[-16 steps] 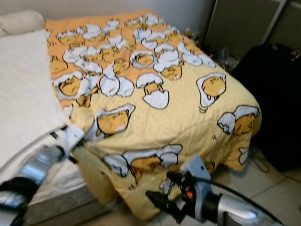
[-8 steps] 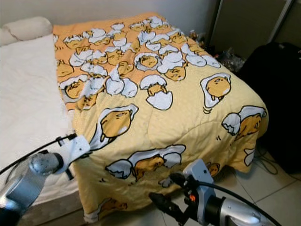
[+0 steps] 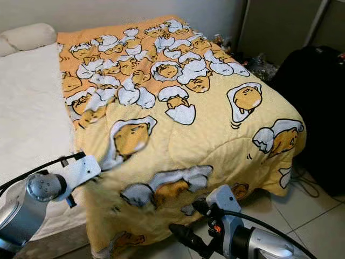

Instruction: Clean up the room

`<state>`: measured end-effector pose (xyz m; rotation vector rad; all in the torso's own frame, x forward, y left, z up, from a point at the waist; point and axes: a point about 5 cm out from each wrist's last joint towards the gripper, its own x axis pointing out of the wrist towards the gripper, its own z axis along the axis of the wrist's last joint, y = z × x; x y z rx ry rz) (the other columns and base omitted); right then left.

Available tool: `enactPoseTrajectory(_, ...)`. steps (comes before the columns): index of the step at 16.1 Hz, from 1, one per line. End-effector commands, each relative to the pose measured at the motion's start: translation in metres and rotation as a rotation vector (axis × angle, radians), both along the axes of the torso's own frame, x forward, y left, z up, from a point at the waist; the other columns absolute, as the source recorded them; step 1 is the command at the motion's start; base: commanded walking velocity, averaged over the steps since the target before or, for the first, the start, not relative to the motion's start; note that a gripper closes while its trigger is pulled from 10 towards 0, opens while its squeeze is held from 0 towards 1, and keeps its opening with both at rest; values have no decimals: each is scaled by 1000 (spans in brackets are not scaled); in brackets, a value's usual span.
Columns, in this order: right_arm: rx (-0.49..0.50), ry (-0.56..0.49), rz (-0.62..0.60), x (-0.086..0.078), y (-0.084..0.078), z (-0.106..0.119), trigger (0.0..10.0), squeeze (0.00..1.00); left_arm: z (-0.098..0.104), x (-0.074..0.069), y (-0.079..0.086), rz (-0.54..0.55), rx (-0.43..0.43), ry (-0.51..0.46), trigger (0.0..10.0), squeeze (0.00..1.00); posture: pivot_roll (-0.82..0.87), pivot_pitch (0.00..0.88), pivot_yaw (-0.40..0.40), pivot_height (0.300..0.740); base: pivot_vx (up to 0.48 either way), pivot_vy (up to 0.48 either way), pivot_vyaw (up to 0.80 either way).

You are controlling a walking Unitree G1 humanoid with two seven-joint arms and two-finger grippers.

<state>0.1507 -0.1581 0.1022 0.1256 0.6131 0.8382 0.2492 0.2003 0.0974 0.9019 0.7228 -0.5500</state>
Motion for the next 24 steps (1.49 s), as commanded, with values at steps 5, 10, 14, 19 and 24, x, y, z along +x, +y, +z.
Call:
enactPoseTrajectory(5, -1, 7, 0, -1, 2, -10, 10000, 0, 1, -7, 1, -8, 8, 53, 10000, 1000, -165, 0, 115, 740, 0, 0, 0)
enactPoseTrajectory(10, -28, 0, -38, 1, -6, -27, 10000, 0, -9, 11, 9, 203, -184, -53, 10000, 1000, -166, 0, 114, 740, 0, 0, 0)
enactPoseTrajectory(14, -82, -107, -161, 18, -8, -23, 10000, 0, -31, 40, 17, 437, -476, -140, 10000, 1000, -170, 0, 105, 740, 0, 0, 0)
enactPoseTrajectory(19, -125, -184, -274, 33, -3, -10, 10000, 0, -61, 56, 53, 770, -386, -218, 10000, 1000, -209, 0, 83, 740, 0, 0, 0)
enactPoseTrajectory(24, -166, -207, -324, 33, -5, 7, 10000, 0, -92, 39, 59, 939, -280, -178, 10000, 0, -293, 25, 38, 740, 0, 0, 0)
